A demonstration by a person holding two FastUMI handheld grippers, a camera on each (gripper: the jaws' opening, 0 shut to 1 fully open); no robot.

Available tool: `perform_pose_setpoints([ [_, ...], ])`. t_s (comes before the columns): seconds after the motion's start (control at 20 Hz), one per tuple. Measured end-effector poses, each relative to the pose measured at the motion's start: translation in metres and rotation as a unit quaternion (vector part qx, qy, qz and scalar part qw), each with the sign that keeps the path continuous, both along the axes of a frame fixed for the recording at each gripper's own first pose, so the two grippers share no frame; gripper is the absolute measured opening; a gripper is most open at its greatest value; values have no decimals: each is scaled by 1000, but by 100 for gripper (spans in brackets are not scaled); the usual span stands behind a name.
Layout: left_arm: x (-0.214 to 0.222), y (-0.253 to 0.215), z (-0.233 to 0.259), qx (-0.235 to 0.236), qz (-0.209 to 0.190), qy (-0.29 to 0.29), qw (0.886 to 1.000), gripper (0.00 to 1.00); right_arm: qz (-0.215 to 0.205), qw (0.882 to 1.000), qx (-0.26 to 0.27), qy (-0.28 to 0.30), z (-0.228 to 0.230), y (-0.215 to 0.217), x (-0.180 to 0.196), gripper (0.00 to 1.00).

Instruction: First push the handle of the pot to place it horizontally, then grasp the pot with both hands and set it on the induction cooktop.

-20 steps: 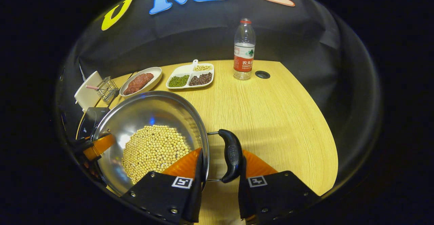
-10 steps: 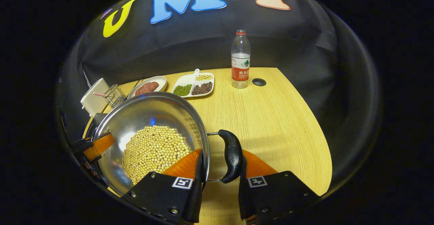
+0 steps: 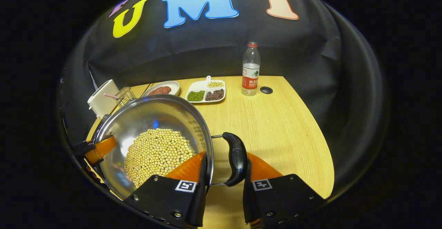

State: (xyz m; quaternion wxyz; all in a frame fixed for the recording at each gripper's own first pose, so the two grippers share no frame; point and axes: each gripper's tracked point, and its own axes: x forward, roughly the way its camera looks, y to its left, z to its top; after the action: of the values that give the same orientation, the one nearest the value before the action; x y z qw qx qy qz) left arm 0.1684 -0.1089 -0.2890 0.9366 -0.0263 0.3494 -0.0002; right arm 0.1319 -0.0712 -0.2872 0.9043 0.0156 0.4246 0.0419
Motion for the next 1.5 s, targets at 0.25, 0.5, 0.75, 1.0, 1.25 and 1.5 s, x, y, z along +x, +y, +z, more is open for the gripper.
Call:
perform_pose_setpoints([
  [0.25,7,43,9,2,-10,-4,1000,68,-10,1000,0,1,7,40,-6,44],
  [0.5,8,87,13,2,-7,-7,1000,64,-9,1000,0,-4,12,82,-8,44],
  [0.75,11,130,18,3,-5,-11,1000,65,-9,1000,1,-7,15,120,-8,44],
  [1.0,16,170,16,3,-5,-12,1000,64,-10,1000,0,-7,14,156,-9,44],
  [1.25,19,210,8,6,-3,-6,1000,65,-10,1000,2,0,6,194,-10,44],
  [1.5,24,254,1,12,3,-2,1000,65,-7,1000,8,8,-6,232,-8,44],
])
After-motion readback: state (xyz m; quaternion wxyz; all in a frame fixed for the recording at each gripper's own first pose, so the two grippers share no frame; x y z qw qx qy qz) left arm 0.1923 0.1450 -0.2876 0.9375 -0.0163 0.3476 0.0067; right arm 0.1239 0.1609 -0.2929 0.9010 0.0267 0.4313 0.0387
